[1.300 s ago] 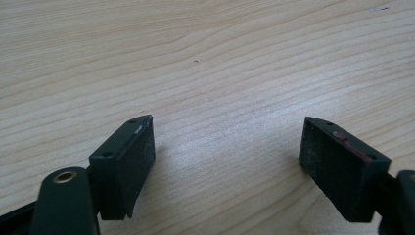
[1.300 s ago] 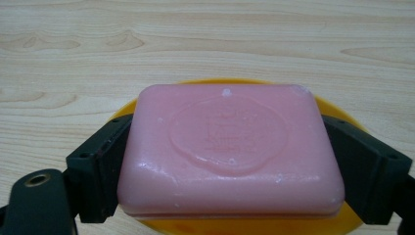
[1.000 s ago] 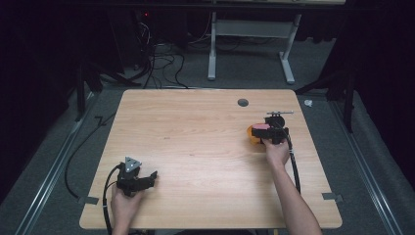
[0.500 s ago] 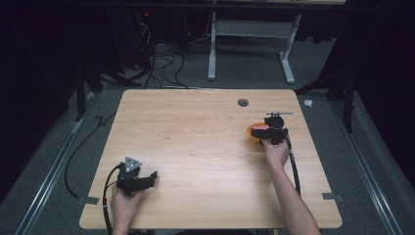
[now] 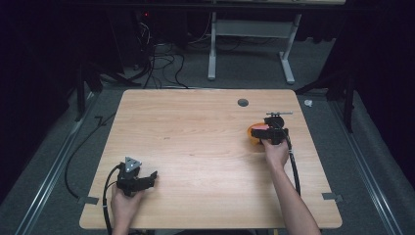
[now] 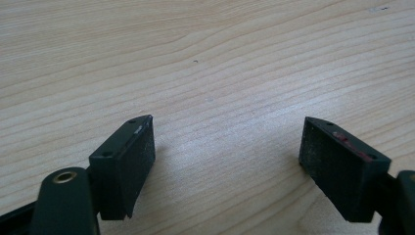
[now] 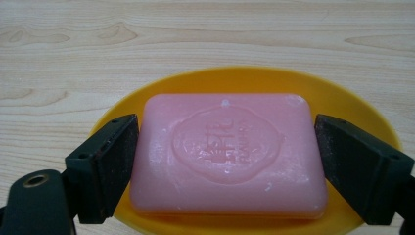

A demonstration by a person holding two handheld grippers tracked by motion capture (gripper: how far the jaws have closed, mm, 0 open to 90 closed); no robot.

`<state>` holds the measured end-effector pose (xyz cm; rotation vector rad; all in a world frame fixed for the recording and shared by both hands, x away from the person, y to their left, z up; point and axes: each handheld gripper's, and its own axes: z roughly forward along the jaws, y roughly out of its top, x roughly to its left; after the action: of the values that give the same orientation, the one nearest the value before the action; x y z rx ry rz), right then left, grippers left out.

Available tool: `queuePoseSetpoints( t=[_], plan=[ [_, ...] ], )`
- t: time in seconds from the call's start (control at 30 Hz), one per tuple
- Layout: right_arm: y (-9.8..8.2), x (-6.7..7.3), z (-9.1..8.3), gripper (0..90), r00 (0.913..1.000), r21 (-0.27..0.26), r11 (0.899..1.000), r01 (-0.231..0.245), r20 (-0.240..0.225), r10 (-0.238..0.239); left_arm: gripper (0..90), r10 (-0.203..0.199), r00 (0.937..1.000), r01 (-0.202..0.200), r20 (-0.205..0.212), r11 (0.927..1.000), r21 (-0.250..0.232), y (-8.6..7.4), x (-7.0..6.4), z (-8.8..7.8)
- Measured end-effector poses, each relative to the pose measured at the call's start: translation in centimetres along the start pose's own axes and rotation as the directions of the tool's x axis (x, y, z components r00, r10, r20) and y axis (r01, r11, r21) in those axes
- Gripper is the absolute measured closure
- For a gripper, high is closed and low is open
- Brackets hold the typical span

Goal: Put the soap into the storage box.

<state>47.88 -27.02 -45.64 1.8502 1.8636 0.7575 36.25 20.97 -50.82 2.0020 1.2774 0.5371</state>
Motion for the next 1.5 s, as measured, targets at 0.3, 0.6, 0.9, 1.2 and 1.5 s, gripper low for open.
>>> queuePoseSetpoints(
  t=[0.3, 0.6, 0.9, 1.2, 1.5],
  plan=[
    [0.1, -0.1, -0.7, 12.9, 1.0, -0.023, 1.0, 0.006, -0.003, -0.006, 21.5, 0.0, 1.0, 0.0, -0.001, 1.0, 0.0, 0.0, 0.0, 0.0],
    [0.3, -0.3, -1.7, 13.7, 0.9996, -0.055, 0.998, 0.021, -0.02, -0.023, 21.5, 0.0, 1.0, 0.0, 0.0, 1.0, 0.0, 0.0, 0.0, 0.0],
    [0.3, -0.2, -2.6, 14.1, 0.9987, -0.067, 0.997, 0.037, -0.032, -0.039, 21.5, 0.0, 1.0, 0.0, 0.0, 1.0, 0.0, 0.0, 0.0, 0.0],
    [0.2, -0.3, -3.7, 15.0, 0.9973, -0.088, 0.995, 0.052, -0.047, -0.057, 21.5, 0.0, 1.0, 0.0, -0.001, 1.0, 0.0, 0.0, 0.0, 0.0],
    [-0.1, -0.4, -4.6, 16.8, 0.9954, -0.1, 0.992, 0.077, -0.049, -0.082, 21.5, 0.0, 1.0, 0.0, 0.0, 1.0, 0.0, 0.0, 0.0, 0.0]
  ],
)
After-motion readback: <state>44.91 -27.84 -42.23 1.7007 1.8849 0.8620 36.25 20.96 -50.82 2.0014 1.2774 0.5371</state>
